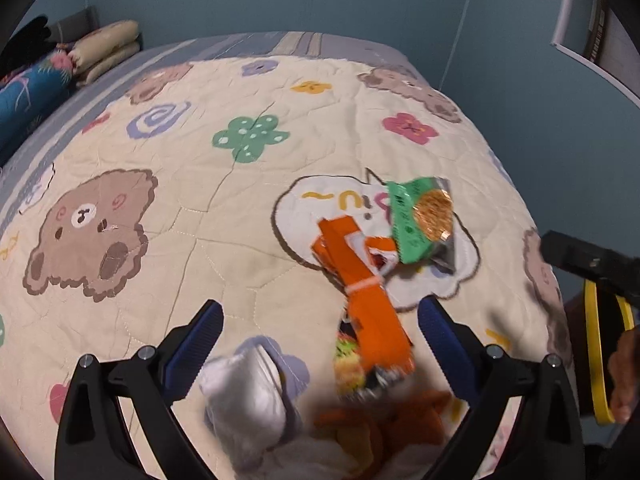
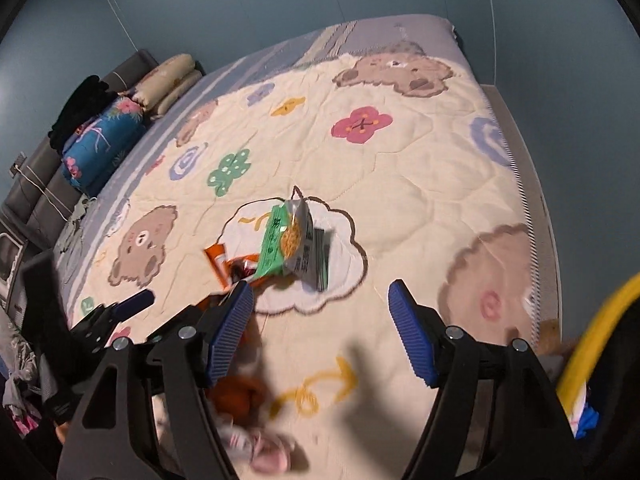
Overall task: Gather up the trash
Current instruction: 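Move both tools back over the snack wrappers on the bed, then grasp the orange wrapper with the left tool while the right grasps the green packet, then carry the orange wrapper and green packet with both tools over the yellow bin, then open both tools to drop the wrapper and packet into the bin, then move both tools back over the white tissue and pink cloth on the bed, then grasp the white tissue with the left tool while the right grasps the pink cloth, then carry the white tissue and pink cloth with both tools over the yellow bin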
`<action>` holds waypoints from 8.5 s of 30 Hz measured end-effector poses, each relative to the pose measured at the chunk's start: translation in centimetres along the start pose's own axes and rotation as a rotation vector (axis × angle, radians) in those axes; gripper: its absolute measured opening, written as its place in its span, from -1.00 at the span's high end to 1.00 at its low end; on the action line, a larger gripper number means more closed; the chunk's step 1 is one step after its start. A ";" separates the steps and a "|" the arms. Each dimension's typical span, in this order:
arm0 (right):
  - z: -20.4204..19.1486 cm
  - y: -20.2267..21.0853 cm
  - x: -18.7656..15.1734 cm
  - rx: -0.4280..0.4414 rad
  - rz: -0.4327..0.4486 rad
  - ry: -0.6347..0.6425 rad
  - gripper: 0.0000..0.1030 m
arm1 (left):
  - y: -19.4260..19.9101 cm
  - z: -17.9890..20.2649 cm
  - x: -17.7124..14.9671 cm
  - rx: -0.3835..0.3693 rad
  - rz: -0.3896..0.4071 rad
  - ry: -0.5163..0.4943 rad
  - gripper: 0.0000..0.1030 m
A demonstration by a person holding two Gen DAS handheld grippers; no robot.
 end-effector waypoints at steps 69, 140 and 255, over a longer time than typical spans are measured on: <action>3.7 16.5 -3.0 0.035 0.162 -0.098 0.68 | 11.3 10.6 -10.1 -0.374 -0.041 -0.078 0.58; 27.0 26.7 -14.3 -0.386 0.294 -0.358 -0.25 | 9.6 29.5 -9.5 -0.416 0.009 -0.268 -0.68; -8.4 16.2 -14.6 0.036 0.078 0.243 0.69 | 15.8 -8.7 -5.9 -0.034 0.103 0.074 0.68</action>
Point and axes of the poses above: each gripper's, at about its wrist camera, not at the fingertips, and y roughly against the way its jaws point, z to its right, x to its top, the point moved 9 cm from there along -y, roughly the way its jaws point, and after that the axes turned 9 degrees about y, right-handed, at the moved point
